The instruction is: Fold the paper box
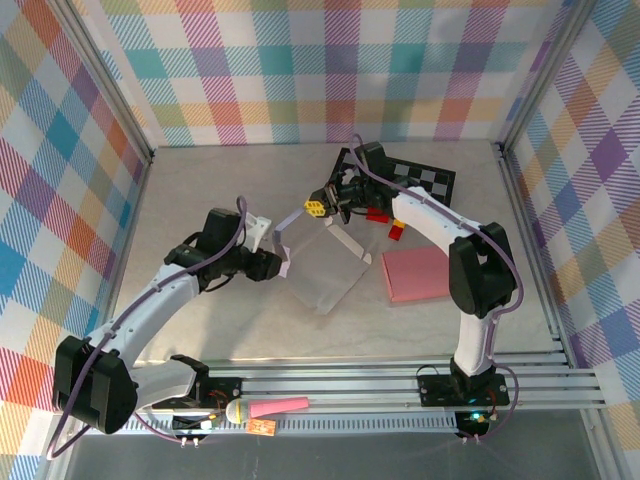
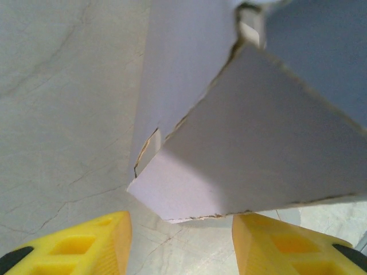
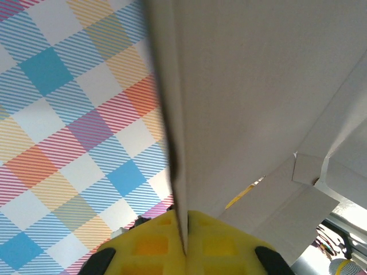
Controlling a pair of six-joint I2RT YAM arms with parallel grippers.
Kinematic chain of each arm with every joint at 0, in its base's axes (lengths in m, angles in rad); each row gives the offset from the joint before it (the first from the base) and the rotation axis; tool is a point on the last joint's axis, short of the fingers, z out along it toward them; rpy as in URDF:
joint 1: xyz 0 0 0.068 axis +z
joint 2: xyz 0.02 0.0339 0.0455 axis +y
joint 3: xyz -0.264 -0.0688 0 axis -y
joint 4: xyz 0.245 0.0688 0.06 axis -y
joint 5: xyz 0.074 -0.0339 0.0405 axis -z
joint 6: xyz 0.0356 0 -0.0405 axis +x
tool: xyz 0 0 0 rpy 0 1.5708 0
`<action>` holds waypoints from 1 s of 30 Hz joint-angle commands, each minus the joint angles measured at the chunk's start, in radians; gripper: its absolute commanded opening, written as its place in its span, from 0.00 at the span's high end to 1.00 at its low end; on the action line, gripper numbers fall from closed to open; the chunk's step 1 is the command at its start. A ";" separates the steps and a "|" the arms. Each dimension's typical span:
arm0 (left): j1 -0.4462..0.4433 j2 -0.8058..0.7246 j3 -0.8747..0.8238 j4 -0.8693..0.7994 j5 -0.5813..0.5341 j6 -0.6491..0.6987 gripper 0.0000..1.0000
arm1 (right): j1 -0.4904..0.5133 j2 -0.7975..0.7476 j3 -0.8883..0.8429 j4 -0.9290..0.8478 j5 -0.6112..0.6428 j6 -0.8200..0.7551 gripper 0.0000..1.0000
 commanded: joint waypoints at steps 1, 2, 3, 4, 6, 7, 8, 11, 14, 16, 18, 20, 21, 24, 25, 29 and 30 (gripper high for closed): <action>-0.019 0.012 0.036 0.045 -0.037 -0.016 0.51 | -0.007 -0.036 -0.006 0.025 -0.024 0.025 1.00; -0.021 0.013 0.038 0.051 -0.049 -0.022 0.52 | -0.008 -0.038 -0.004 0.024 -0.024 0.027 1.00; -0.022 0.012 0.039 0.057 -0.064 -0.029 0.52 | -0.008 -0.040 -0.007 0.023 -0.024 0.027 1.00; -0.022 0.011 0.038 0.062 -0.072 -0.033 0.52 | -0.007 -0.041 -0.008 0.023 -0.022 0.027 1.00; -0.024 0.015 0.037 0.071 -0.081 -0.042 0.53 | -0.008 -0.044 -0.013 0.029 -0.019 0.027 1.00; -0.025 0.014 0.035 0.076 -0.083 -0.045 0.53 | -0.008 -0.046 -0.018 0.037 -0.015 0.028 1.00; -0.027 0.015 0.029 0.079 -0.083 -0.048 0.54 | -0.007 -0.047 -0.028 0.056 -0.008 0.028 1.00; -0.028 0.021 0.007 0.090 -0.086 -0.066 0.54 | -0.004 -0.048 -0.065 0.131 0.020 0.024 1.00; -0.028 0.036 -0.025 0.101 -0.092 -0.106 0.54 | 0.007 -0.037 -0.117 0.260 0.051 0.048 1.00; -0.028 0.049 -0.046 0.112 -0.100 -0.146 0.54 | 0.017 -0.022 -0.136 0.331 0.072 0.057 1.00; -0.028 0.064 -0.065 0.114 -0.122 -0.193 0.54 | 0.030 0.002 -0.139 0.365 0.084 0.058 1.00; -0.028 0.077 -0.078 0.105 -0.145 -0.247 0.54 | 0.041 0.021 -0.143 0.378 0.096 0.059 1.00; -0.028 0.079 -0.090 0.108 -0.158 -0.276 0.54 | 0.045 0.031 -0.145 0.397 0.099 0.060 1.00; -0.033 0.072 -0.122 0.119 -0.192 -0.337 0.54 | 0.054 0.051 -0.152 0.412 0.104 0.051 1.00; -0.033 0.066 -0.131 0.121 -0.208 -0.354 0.54 | 0.055 0.057 -0.153 0.415 0.103 0.048 1.00; -0.033 0.050 -0.172 0.169 -0.229 -0.372 0.56 | 0.058 0.069 -0.171 0.421 0.100 0.031 1.00; -0.033 0.054 -0.180 0.185 -0.227 -0.372 0.57 | 0.058 0.072 -0.180 0.434 0.100 0.031 1.00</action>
